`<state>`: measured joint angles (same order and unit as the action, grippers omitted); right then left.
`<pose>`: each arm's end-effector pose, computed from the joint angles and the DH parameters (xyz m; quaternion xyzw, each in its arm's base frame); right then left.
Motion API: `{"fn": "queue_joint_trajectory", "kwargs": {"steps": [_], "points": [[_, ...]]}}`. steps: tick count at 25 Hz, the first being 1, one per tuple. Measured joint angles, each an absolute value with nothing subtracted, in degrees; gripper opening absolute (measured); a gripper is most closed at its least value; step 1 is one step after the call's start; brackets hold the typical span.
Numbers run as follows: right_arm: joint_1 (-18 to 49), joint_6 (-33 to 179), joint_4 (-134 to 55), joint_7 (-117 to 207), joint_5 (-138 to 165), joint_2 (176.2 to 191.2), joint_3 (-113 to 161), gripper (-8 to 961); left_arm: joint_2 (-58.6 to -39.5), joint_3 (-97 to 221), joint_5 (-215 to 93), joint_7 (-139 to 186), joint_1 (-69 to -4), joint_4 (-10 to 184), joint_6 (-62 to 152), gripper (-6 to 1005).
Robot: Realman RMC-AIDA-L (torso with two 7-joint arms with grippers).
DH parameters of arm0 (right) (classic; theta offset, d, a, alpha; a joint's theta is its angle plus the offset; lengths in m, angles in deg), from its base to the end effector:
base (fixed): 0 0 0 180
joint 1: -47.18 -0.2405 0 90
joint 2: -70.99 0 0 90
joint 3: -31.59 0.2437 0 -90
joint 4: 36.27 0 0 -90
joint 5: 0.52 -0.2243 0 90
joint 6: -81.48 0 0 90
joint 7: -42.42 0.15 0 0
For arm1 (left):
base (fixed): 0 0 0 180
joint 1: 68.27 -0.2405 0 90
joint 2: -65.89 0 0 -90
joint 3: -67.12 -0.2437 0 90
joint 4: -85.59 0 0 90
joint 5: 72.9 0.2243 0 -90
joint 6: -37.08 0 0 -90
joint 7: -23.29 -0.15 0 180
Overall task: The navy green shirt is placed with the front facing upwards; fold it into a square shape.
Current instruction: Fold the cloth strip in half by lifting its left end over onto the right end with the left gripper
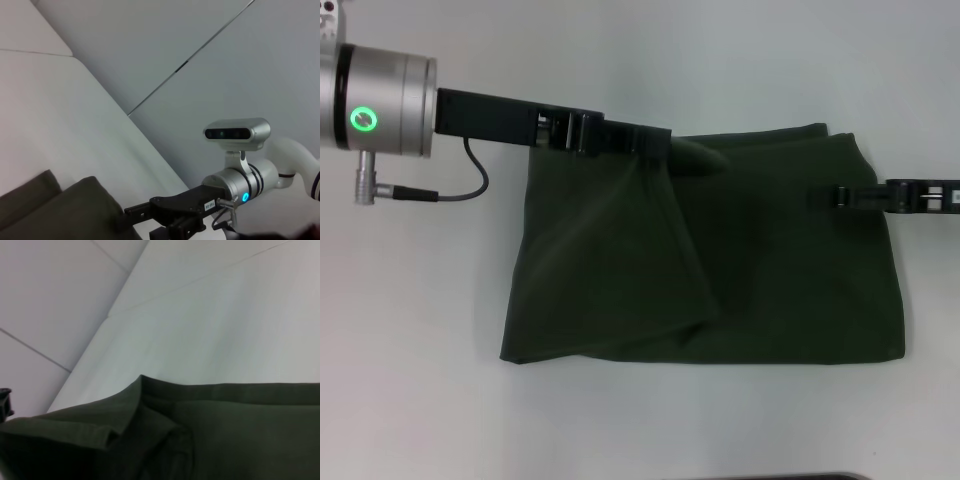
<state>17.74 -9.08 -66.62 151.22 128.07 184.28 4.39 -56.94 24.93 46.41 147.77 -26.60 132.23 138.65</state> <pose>0.3195 0.3168 0.0262 -0.8211 0.5218 0.2148 0.0853 -0.1581 0.3503 -0.0074 0.8826 0.4089 0.2144 0.0888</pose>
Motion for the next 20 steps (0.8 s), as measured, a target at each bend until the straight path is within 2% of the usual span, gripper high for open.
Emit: {"fn": "queue_joint_trajectory", "kwargs": {"steps": [10,16,20], "points": [[15.1,-9.4,-66.6,151.2,128.1,185.82,2.7,915,-56.97,24.9,47.1,145.9,-27.6,129.8,136.9,1],[14.8,-9.4,-66.6,151.7,128.0,185.92,2.0,912,-57.13,23.3,47.2,145.5,-27.8,128.1,135.4,0],[14.8,-9.2,-66.6,151.9,127.9,185.64,2.1,909,-57.47,20.3,47.3,145.5,-27.7,125.6,132.9,42]]}}
